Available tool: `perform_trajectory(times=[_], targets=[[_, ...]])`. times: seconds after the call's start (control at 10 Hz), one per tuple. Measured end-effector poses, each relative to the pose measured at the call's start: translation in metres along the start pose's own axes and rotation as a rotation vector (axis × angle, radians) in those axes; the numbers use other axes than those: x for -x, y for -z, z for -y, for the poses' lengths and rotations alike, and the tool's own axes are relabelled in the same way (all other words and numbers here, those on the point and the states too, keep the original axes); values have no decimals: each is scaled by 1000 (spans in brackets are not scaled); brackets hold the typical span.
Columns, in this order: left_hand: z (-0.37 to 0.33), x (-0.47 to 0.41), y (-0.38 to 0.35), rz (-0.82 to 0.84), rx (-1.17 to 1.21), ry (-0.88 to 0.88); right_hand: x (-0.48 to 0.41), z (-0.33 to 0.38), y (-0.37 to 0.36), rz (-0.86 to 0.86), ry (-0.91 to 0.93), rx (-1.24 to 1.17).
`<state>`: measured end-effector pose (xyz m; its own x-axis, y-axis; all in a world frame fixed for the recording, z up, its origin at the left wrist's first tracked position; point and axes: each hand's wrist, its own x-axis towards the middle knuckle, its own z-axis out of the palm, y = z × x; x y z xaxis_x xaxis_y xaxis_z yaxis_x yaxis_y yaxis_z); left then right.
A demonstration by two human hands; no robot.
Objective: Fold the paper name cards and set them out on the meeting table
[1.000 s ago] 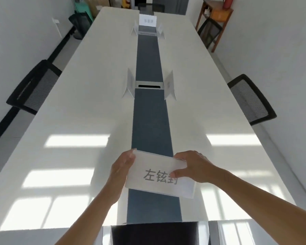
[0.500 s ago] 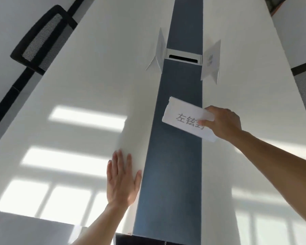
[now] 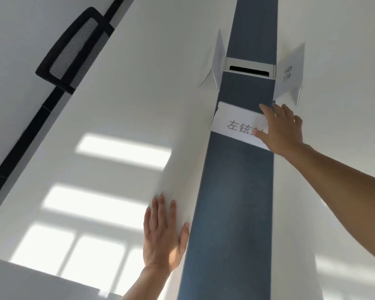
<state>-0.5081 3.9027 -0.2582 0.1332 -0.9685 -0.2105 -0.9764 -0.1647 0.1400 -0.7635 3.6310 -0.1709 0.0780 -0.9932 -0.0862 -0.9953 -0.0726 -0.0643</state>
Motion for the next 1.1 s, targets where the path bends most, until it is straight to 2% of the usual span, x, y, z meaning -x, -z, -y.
perform_trajectory(times=[0.1,0.2,0.5,0.9,1.1], targets=[[-1,-1,2,3,14,6,22,6,-11,-20,-27,76],[-2,-1,3,6,7,6,29,8,-17,-6,-42,23],[-1,0,2,3,7,6,53,2,-22,-32,56,-1],[-1,-1,1,-16,21,2,69,2,-16,-14,78,3],[-2,1,-2,-67,18,-3,140,4,13,-198,79,-343]])
